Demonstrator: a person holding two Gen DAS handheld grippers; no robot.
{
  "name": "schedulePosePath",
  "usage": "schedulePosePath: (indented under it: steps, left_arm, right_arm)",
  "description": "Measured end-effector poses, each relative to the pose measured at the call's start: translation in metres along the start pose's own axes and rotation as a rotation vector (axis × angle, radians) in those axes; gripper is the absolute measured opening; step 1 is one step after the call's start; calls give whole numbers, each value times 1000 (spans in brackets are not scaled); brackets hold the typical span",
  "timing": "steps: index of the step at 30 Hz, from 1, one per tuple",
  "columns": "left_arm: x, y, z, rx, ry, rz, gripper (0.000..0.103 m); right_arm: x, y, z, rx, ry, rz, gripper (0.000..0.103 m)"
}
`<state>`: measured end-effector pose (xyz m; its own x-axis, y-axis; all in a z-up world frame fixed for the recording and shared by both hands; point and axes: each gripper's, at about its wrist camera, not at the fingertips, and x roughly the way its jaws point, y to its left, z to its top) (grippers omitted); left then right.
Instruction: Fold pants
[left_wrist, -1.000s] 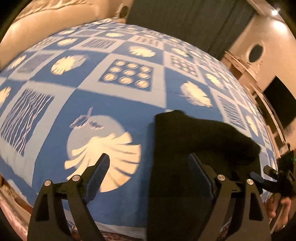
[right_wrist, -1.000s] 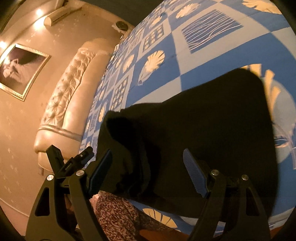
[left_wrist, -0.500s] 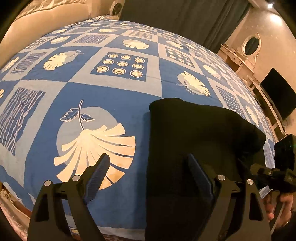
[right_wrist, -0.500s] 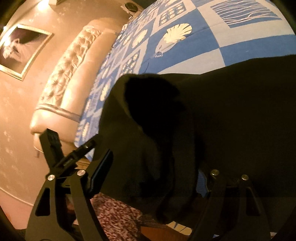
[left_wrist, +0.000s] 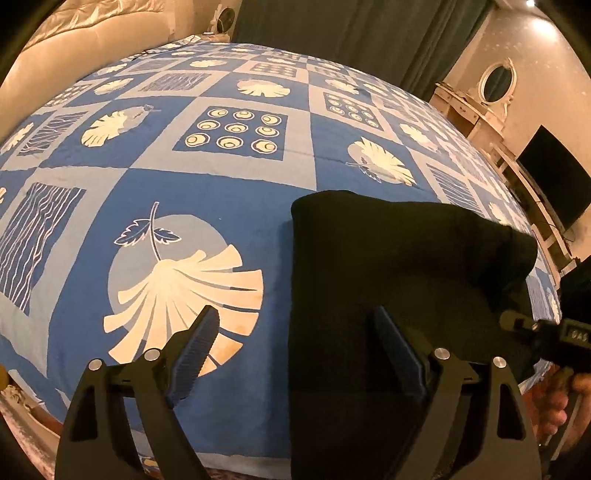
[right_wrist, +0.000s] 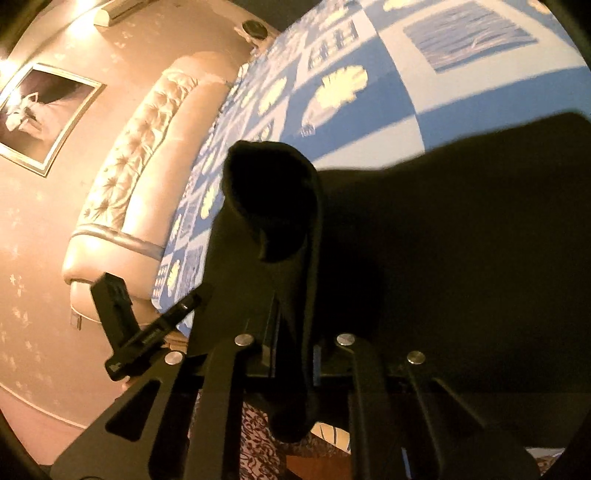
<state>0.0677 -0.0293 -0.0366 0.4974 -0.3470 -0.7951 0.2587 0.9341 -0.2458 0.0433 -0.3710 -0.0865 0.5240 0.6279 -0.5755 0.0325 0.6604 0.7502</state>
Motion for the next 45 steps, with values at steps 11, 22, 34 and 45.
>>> schedulePosePath:
  steps: [11,22,34,45]
  left_arm:
    - [-15,-25,0,64,-48,-36,85]
    - [-10,-32,-3,112,-31,-5,85]
    - [-5,-35,-8,123,-12,-11,85]
    - [5,-37,-15,100,47,-62,85]
  right_arm:
    - [-55,-15,11,3,-81,-40,11]
    - [-100,-61,9,77,-144,-132,11]
    - [-104,-84,6,134,-154,-150,11]
    - [-103,-111,0,219,-130,-117,12]
